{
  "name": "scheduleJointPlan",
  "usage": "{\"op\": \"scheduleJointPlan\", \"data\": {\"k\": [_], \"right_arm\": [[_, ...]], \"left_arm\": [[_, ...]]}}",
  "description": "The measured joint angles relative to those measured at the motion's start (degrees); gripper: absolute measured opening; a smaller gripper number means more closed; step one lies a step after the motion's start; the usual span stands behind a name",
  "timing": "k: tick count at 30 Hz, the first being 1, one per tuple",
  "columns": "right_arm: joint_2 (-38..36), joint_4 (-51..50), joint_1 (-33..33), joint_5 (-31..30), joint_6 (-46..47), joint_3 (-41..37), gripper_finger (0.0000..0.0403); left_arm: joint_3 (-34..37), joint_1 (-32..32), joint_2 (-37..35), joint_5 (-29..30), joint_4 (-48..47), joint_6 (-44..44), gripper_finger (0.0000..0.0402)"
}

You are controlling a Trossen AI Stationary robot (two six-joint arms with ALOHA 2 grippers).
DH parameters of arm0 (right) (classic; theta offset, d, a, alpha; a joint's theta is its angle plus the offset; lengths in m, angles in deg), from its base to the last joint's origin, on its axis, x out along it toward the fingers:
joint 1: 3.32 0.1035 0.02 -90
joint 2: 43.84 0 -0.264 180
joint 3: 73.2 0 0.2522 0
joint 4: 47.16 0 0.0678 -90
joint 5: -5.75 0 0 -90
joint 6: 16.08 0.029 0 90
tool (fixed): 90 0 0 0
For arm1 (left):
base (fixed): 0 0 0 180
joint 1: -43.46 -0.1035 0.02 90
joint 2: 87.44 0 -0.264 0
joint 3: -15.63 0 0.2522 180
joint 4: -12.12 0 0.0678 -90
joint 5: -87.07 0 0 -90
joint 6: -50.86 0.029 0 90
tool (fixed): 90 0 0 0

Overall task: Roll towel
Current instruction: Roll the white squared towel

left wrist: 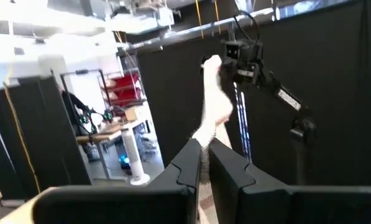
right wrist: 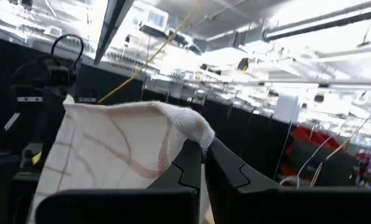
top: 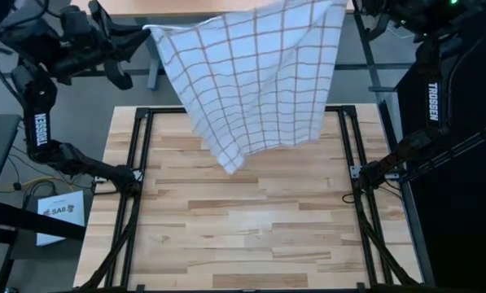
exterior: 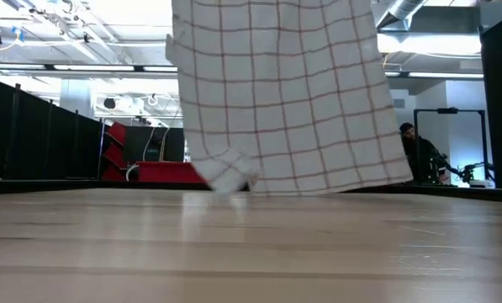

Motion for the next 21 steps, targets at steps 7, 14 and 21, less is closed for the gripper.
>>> {"op": "scheduleJointPlan", "data": {"k": [7, 14, 21], "right_arm": [[0.01, 0.9, -1.48, 0.04, 1.79, 0.0, 0.0], [-0.05, -1.09, -1.66, 0.84, 0.67, 0.0, 0.0], [-0.25, 1.68, -2.48, 0.36, 0.42, 0.0, 0.0]], "left_arm": [[-0.07, -1.07, -0.13, -0.29, 3.09, -0.48, 0.0009], [-0.07, -1.07, 0.04, -3.94, 0.2, -1.46, 0.0009], [-0.07, -2.32, -0.42, -1.71, 5.95, 0.77, 0.0009]]}}
